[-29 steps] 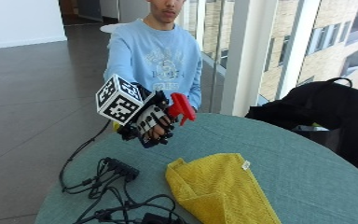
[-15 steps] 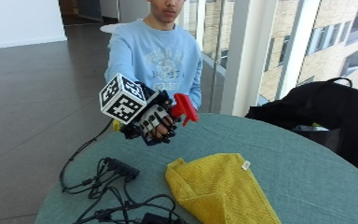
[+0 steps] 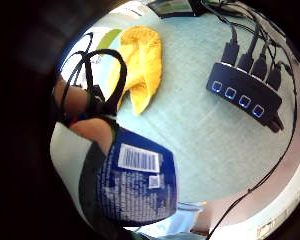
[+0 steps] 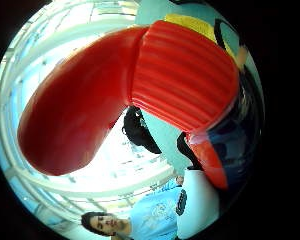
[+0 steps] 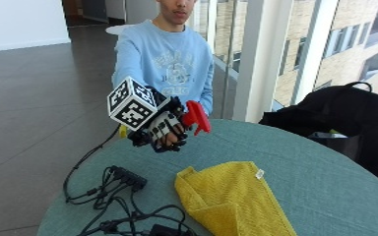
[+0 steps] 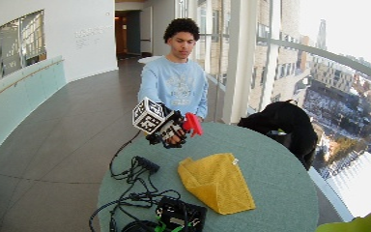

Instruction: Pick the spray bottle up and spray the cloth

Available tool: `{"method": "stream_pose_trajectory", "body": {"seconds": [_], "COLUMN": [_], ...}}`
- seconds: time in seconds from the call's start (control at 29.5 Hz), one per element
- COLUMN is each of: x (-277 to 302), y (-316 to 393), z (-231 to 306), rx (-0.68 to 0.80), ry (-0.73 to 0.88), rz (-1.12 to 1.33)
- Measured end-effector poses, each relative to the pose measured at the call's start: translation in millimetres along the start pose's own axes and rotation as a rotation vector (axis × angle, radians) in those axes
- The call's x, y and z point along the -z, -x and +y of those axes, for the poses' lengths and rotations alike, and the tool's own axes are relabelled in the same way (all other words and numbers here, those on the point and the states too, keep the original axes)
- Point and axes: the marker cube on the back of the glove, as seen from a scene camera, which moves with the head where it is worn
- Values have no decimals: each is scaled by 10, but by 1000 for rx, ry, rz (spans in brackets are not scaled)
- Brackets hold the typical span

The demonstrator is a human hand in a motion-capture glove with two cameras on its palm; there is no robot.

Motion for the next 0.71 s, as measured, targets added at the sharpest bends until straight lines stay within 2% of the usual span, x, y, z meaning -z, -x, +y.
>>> {"method": "stream_pose_trajectory", "body": {"seconds": [0.71], "x": [-2], "y": [51], "z": [-4], "rx": [6], "ry": [-16], "rz": [-2]}}
